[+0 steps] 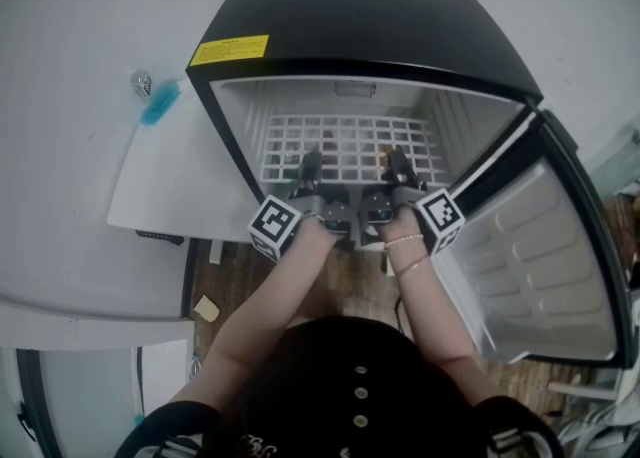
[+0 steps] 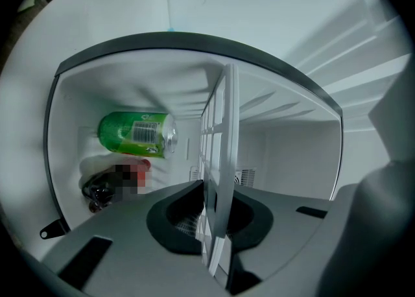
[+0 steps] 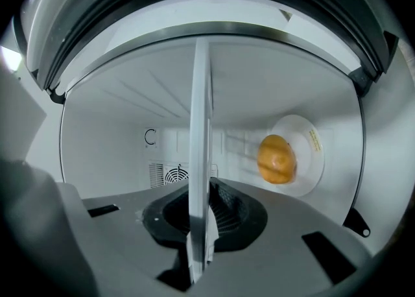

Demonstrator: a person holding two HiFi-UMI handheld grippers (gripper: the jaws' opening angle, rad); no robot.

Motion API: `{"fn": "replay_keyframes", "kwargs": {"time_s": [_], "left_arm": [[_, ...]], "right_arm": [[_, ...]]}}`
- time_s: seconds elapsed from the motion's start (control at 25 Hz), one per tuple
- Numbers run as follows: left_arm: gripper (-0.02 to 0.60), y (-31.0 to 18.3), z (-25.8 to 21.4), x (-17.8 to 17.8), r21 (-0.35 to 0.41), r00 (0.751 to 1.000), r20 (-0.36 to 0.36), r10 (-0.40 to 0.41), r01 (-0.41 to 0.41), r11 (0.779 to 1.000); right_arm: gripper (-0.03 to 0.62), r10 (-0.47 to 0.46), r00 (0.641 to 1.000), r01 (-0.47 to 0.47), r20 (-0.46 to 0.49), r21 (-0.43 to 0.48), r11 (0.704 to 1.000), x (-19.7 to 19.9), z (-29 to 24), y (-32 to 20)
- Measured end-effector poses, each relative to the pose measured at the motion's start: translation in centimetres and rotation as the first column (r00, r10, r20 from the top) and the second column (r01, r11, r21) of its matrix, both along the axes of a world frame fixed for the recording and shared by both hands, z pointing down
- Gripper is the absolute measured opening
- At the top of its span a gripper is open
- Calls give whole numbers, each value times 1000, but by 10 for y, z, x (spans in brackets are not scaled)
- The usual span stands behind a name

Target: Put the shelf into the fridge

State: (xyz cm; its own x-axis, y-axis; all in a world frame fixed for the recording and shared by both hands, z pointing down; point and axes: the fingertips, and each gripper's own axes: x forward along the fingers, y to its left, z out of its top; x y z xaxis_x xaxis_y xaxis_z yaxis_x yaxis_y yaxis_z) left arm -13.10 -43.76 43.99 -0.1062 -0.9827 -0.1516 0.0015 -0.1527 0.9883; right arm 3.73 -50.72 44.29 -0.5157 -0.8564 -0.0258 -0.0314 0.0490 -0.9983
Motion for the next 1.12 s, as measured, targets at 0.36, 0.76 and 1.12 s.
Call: {"fn": "replay_keyframes", "kwargs": {"time_s": [0.36, 0.76, 1.12], "left_arm": [[35, -10, 0, -5, 2, 1000, 11, -15, 15, 1000], [35, -21, 1, -10, 2, 999, 6, -33, 33, 999], [35, -30, 0, -12, -5, 999, 3, -42, 42, 999]], "right_arm": [[35, -7, 1000, 7, -13, 15, 1000, -4, -1, -10], [35, -16, 1000, 17, -8, 14, 1000, -9, 0, -22], [35, -12, 1000, 13, -19, 34, 999, -12, -1, -30]]}}
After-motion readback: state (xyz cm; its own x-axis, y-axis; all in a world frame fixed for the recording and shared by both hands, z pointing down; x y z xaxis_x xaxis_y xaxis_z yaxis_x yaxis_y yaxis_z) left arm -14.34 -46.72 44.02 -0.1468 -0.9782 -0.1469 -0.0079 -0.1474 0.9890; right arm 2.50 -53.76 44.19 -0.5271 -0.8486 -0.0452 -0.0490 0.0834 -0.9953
